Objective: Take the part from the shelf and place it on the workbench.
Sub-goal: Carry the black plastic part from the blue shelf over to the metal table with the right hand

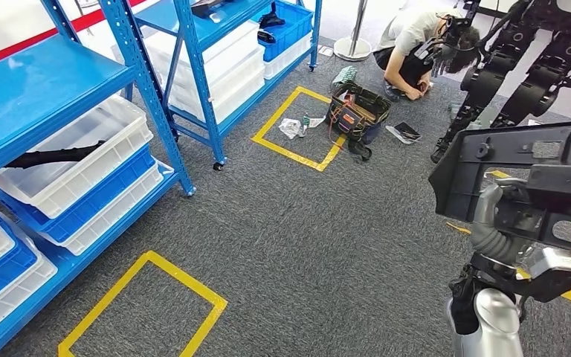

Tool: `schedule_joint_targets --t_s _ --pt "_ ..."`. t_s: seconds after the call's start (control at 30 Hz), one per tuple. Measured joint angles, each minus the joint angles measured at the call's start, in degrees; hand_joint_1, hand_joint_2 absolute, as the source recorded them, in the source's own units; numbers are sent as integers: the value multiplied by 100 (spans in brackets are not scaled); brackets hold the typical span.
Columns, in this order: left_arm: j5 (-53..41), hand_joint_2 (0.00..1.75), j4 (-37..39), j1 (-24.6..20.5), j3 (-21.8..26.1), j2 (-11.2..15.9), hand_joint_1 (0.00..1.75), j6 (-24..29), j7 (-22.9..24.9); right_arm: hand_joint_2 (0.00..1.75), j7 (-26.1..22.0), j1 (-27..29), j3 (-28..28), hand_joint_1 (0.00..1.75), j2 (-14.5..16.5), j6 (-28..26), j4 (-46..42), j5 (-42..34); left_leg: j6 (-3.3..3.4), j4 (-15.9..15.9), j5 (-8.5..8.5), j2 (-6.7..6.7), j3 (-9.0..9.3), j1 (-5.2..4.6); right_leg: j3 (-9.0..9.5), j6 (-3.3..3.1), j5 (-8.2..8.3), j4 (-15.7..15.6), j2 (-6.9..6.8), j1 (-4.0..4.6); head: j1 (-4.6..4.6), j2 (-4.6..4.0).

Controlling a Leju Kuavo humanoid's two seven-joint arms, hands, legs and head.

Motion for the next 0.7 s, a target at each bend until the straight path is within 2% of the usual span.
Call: schedule_joint_targets --t_s 0.03,0.1,0.13,0.17,0.2,0.23,0.27,0.3,0.33,0.37,0.4,0.43,0.5,0.53,0.6,0.63,0.67,0.7 --pt "2 175 0 -6 1 -6 0 1 -4 175 50 -27 41 175 -8 133 58 -3 45 -36 33 69 11 -4 -39 27 3 18 -38 -4 0 0" --pt "4 175 0 -12 5 -18 0 -3 -10 175 112 -139 173 175 -11 383 221 13 125 -111 100 238 24 12 -239 19 -153 350 -301 21 47 0" --pt "4 175 0 -12 8 -18 0 -6 -11 175 116 -212 272 175 5 481 327 32 144 -125 115 327 21 10 -394 -6 -303 685 -474 20 67 0" --pt "4 175 0 -9 10 -19 0 -9 -11 175 116 -280 385 175 29 562 439 55 152 -129 119 421 12 8 -570 -21 -461 1069 -573 21 93 0" --pt "4 175 0 -8 11 -19 0 -2 -10 175 116 -322 509 175 60 634 542 78 151 -128 119 507 6 6 -711 -15 -571 1393 -624 7 102 0" --pt "5 175 0 -8 12 -23 0 21 -11 175 117 -345 635 175 88 697 629 99 145 -127 116 589 3 9 -772 14 -614 1563 -660 -16 104 0" --pt "7 175 0 -11 13 -31 0 61 -13 175 119 -362 761 175 114 751 697 122 130 -124 110 663 4 18 -713 69 -573 1502 -697 -48 109 0" --pt "10 175 0 -14 13 -44 0 104 -19 175 123 -387 876 175 135 799 749 141 104 -117 100 730 11 33 -538 144 -463 1222 -757 -86 110 0" --pt "17 175 -1 -19 14 -57 0 145 -27 175 129 -429 984 175 153 845 796 153 61 -102 83 792 20 44 -296 227 -339 799 -878 -123 114 0" --pt "26 175 -2 -23 15 -61 0 176 -37 175 135 -487 1091 175 177 889 853 155 6 -85 59 845 23 40 -77 282 -238 433 -1006 -131 126 0" --pt "34 175 -3 -28 16 -67 0 192 -47 175 143 -548 1193 175 197 930 911 145 -51 -73 38 893 28 27 62 278 -180 188 -1088 -128 129 0" --pt "43 175 -3 -35 17 -73 0 204 -55 175 151 -602 1292 175 215 969 972 126 -100 -68 26 938 38 11 113 242 -164 81 -1131 -113 124 0" --pt "54 175 -1 -48 20 -96 0 212 -63 175 162 -690 1460 175 236 1035 1095 80 -169 -94 28 1022 67 19 72 110 -152 97 -1011 -89 99 0" --pt "57 175 -1 -55 21 -103 0 213 -65 175 163 -724 1525 175 243 1065 1145 59 -197 -84 4 976 72 46 59 65 -141 95 -953 -96 87 0" --pt "60 175 -2 -59 25 -110 0 208 -68 175 166 -817 1637 175 266 1117 1226 16 -225 189 -211 712 -48 90 47 -33 -121 89 -832 -98 74 0" --pt "58 175 -2 -58 30 -110 0 207 -69 175 167 -861 1695 175 285 1149 1262 -7 -221 517 -402 543 -201 92 44 -80 -117 87 -776 -88 60 0" --pt "58 175 -1 -55 38 -112 0 205 -69 175 170 -902 1751 175 303 1178 1300 -26 -203 918 -593 442 -401 84 40 -116 -115 87 -711 -63 49 0" --pt "57 175 -1 -52 46 -112 0 205 -69 175 173 -927 1802 175 321 1202 1339 -39 -181 1295 -729 395 -604 72 38 -149 -112 87 -641 -34 37 0"
